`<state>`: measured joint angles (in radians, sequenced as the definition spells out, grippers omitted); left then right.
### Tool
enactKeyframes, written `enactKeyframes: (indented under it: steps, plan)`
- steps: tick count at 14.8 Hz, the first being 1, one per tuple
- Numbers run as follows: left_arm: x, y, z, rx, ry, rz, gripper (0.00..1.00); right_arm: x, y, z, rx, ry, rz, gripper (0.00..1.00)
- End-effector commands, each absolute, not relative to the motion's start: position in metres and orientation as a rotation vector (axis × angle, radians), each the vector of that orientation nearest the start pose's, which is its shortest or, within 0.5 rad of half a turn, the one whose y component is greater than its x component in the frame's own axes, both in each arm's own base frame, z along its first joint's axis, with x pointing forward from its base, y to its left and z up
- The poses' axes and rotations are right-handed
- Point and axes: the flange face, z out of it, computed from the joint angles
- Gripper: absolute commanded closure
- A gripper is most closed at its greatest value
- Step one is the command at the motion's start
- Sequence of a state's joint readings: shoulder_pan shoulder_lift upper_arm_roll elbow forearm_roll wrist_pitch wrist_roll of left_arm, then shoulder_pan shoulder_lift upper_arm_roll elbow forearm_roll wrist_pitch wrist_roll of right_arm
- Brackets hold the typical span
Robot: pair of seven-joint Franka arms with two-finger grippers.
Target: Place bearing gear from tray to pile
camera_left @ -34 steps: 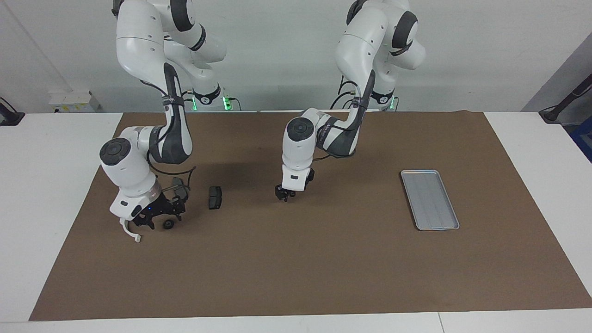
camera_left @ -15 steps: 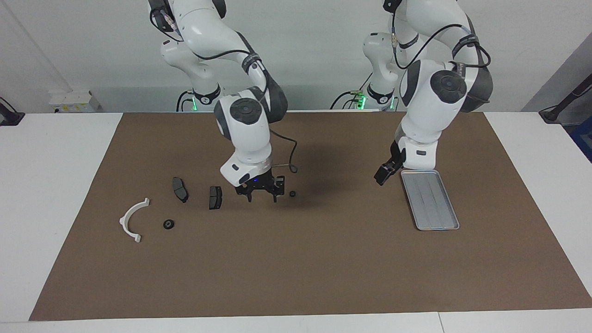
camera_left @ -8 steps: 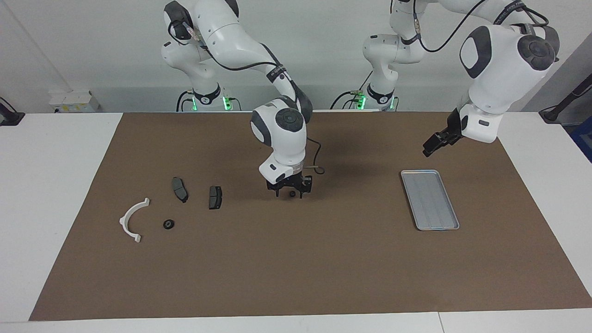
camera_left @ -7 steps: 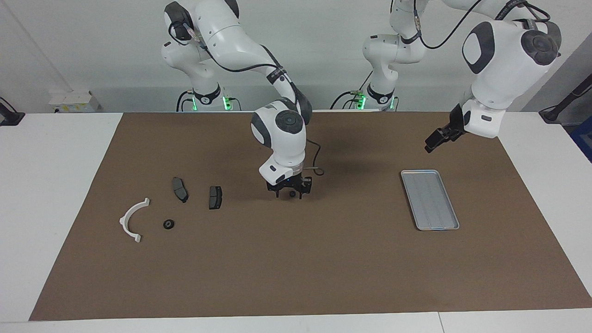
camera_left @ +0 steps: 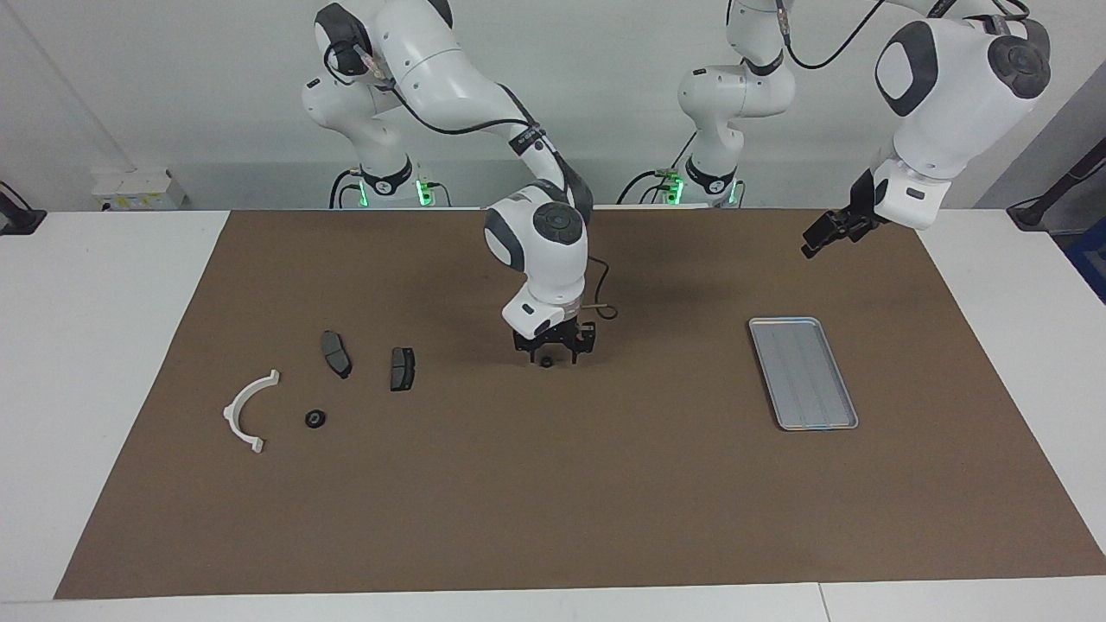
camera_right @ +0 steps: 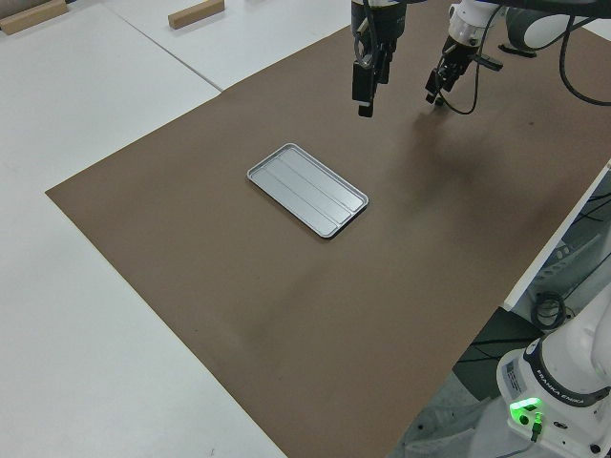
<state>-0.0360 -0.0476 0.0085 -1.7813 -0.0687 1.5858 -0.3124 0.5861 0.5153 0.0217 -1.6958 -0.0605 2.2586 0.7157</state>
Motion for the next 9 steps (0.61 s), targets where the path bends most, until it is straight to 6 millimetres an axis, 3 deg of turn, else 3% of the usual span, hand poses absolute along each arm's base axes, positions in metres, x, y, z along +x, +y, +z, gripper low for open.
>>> enactKeyframes:
  steps: [1, 5, 6, 9]
  plan:
    - [0.534, -0.020, 0.551, -3.164, -0.451, 0.150, 0.00, 0.553, 0.379, 0.287, -3.125, 0.140, -0.109, 0.16]
    - [0.539, -0.020, 0.548, -3.168, -0.451, 0.125, 0.00, 0.551, 0.375, 0.281, -3.124, 0.139, -0.110, 0.17]
    - [0.542, -0.019, 0.545, -3.167, -0.452, 0.127, 0.00, 0.551, 0.375, 0.280, -3.125, 0.139, -0.108, 0.24]
    - [0.544, -0.017, 0.542, -3.168, -0.455, 0.122, 0.00, 0.551, 0.376, 0.282, -3.123, 0.141, -0.112, 0.65]
